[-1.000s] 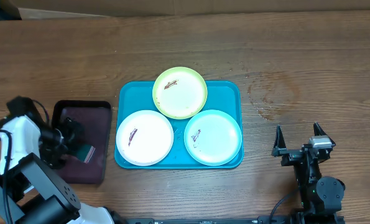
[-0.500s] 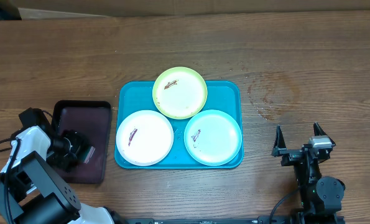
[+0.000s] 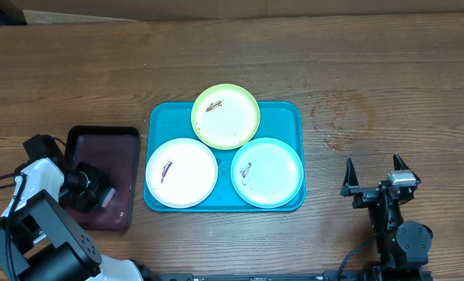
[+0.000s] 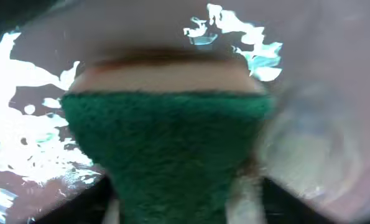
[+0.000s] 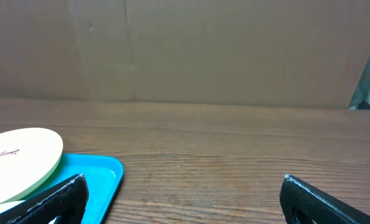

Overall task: Clean dirty plates on tray and stack at the side
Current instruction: 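Lower the left gripper and grasp the green-and-pink sponge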

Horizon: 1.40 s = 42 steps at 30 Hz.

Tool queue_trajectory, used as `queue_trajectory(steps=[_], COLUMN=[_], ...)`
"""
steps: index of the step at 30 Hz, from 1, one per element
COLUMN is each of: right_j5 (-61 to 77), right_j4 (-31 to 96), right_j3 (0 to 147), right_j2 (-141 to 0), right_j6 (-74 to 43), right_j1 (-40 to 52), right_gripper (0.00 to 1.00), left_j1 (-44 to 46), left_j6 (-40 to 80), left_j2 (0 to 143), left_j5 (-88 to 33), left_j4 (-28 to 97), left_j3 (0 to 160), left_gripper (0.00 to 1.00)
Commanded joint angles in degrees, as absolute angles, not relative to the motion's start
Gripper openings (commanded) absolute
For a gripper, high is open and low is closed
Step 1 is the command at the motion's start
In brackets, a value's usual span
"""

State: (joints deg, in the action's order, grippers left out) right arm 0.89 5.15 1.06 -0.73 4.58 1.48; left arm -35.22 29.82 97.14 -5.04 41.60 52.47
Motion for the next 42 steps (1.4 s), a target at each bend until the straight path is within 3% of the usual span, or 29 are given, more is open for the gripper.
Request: queue_trajectory(steps=[1, 10, 12, 16, 17, 22, 23, 24, 25, 26, 34, 42], right_j5=[0.7, 0.7, 0.7, 0.7, 0.7, 0.7, 0.7, 0.7, 0.7, 0.7, 0.7, 0.7], right_j4=[4.8, 4.8, 4.8, 4.8, 4.8, 4.8, 4.8, 4.8, 4.8, 4.8, 4.8, 4.8], right_j3=[0.5, 0.5, 0.5, 0.5, 0.5, 0.5, 0.5, 0.5, 0.5, 0.5, 0.5, 0.5], right_j2=[-0.3, -0.3, -0.3, -0.3, -0.3, -0.3, -0.3, -0.3, -0.3, -0.3, -0.3, -0.3], right_j6=[4.8, 4.8, 4.8, 4.8, 4.8, 4.8, 4.8, 4.8, 4.8, 4.8, 4.8, 4.8], right_j1=[1.2, 1.2, 1.2, 1.2, 1.2, 1.2, 1.2, 1.2, 1.2, 1.2, 1.2, 1.2], right_gripper=[1.00, 1.00, 1.00, 1.00, 1.00, 1.00, 1.00, 1.00, 1.00, 1.00, 1.00, 1.00], left_j1=[-34.8, -34.8, -34.8, -34.8, -34.8, -34.8, -34.8, -34.8, -34.8, -34.8, -34.8, -34.8], left_j6=[29.8, 29.8, 29.8, 29.8, 29.8, 29.8, 29.8, 29.8, 29.8, 29.8, 29.8, 29.8], left_j2=[97.8, 97.8, 97.8, 97.8, 97.8, 97.8, 97.8, 97.8, 97.8, 97.8, 97.8, 97.8], left_j5=[-4.0, 1.0, 3.3, 4.7, 4.7, 0.8, -1.1, -2.8, -5.0, -7.4, -17.7, -17.5], left_j4=[39.7, 33.0, 33.0, 33.0, 33.0, 33.8, 33.8, 33.8, 33.8, 33.8, 34.5, 39.9], left_j3=[51.5, 51.5, 51.5, 51.5, 51.5, 51.5, 51.5, 51.5, 51.5, 51.5, 51.5, 51.5], left_gripper=[1.00, 1.00, 0.77, 0.10, 0.04, 0.08, 0.20, 0.41, 0.74, 1.00, 1.00, 0.76])
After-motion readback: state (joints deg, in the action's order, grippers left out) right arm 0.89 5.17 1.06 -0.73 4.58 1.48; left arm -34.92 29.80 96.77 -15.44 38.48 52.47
